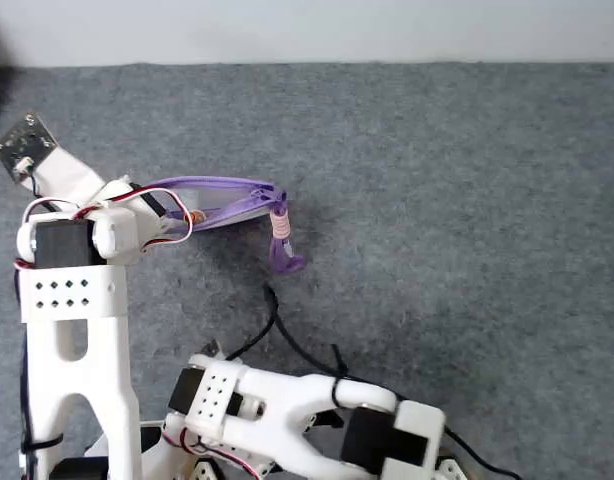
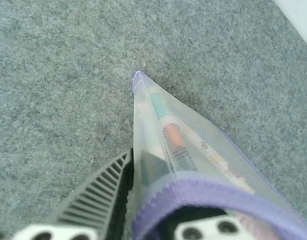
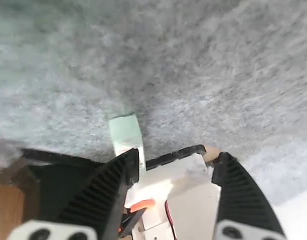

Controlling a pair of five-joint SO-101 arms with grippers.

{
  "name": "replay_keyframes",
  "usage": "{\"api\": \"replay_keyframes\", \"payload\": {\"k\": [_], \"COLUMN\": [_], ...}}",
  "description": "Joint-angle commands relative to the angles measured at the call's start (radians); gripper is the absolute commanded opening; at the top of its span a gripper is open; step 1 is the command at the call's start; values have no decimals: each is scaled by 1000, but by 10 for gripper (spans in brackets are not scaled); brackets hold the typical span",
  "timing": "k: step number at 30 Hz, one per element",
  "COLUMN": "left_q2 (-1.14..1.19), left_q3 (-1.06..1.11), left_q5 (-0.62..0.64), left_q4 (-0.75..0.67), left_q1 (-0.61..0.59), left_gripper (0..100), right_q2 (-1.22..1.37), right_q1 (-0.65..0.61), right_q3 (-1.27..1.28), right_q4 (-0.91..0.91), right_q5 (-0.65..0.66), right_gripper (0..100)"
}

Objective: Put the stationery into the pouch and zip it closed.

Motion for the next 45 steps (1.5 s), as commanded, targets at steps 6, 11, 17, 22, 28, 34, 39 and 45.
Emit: {"api": "replay_keyframes", "payload": {"k": [6, 11, 17, 22, 28, 34, 39, 45], "left_q2": [-5, -5, -5, -5, -5, -6, -9, -14], "left_q3": [-13, -13, -13, -13, -15, -18, -19, -19], "left_q5": [9, 9, 9, 9, 9, 11, 9, 9], "left_q4": [-14, -14, -12, -12, -14, -14, -28, -23], "left_q1": [-11, -11, -11, -11, -11, -14, -109, -135], "left_gripper": [14, 14, 14, 14, 14, 14, 14, 14], "right_q2": [142, 143, 145, 142, 85, 2, -18, -16], "right_q1": [-10, -4, 70, 102, 99, 99, 99, 97], "right_q3": [-64, -157, -186, -198, -198, -195, -193, -193], "right_q4": [22, 61, 79, 125, 130, 130, 130, 128], "right_q5": [-8, -12, -9, -9, -12, -38, -55, -86], "right_gripper": [246, 246, 246, 246, 246, 246, 247, 248]}}
